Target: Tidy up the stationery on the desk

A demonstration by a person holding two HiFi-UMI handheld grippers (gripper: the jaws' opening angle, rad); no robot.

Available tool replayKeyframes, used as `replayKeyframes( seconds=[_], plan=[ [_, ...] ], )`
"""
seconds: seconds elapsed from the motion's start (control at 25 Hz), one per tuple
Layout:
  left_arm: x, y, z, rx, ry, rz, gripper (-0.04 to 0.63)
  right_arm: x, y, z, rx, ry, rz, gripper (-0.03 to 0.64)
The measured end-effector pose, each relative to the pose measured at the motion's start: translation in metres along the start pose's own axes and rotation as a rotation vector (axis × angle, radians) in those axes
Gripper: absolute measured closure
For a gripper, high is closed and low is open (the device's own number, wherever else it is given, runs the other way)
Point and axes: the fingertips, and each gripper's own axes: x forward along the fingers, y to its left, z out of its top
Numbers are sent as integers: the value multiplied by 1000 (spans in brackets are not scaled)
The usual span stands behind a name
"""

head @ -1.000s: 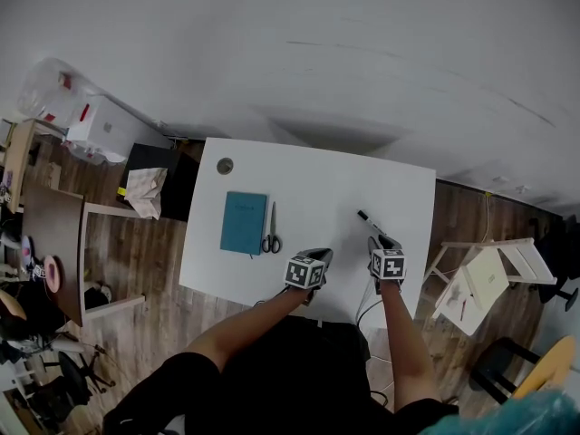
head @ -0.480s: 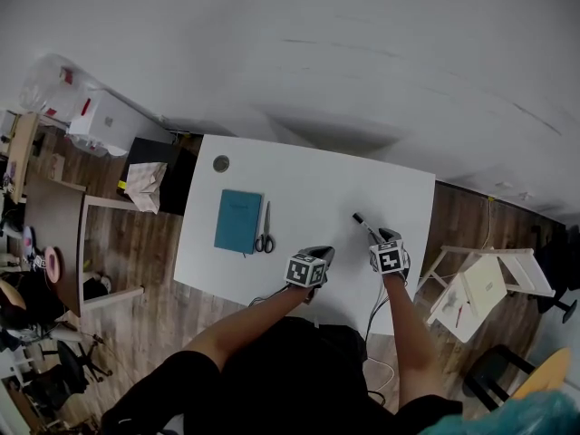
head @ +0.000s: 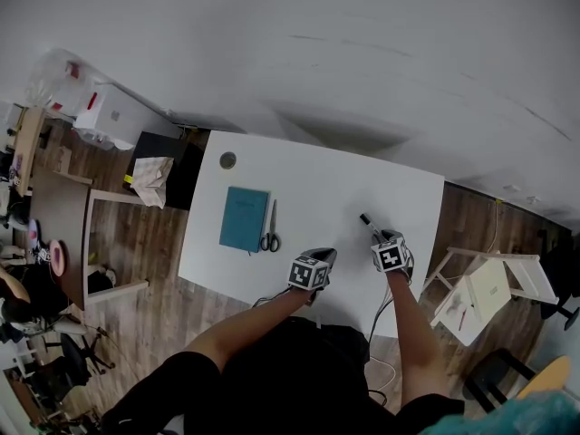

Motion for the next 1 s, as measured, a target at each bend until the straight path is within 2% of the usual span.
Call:
replayKeyframes(
  seconds=[0.08,0.32,0.44,0.72,0.88,1.0],
  plan=[
    [-2,2,0,-4,-3,0,580,0,1,0,-1,3,-3,534],
    [-12,8,-3,-1,-19,3,580,-2,18,4,-6,-12,4,535],
    [-21,14,-1,39,-32,12,580,-6,37,22,14,-57,24,535],
    [-53,42,0,34,-49,14,580,-13,103,67,186,-188,38,535],
    [-81,70,0,17,-54,24,580,-5,145,75,335,-207,28,535],
    [-98,91,1,10,-56,27,580,3,169,82,404,-206,12,535]
  ],
)
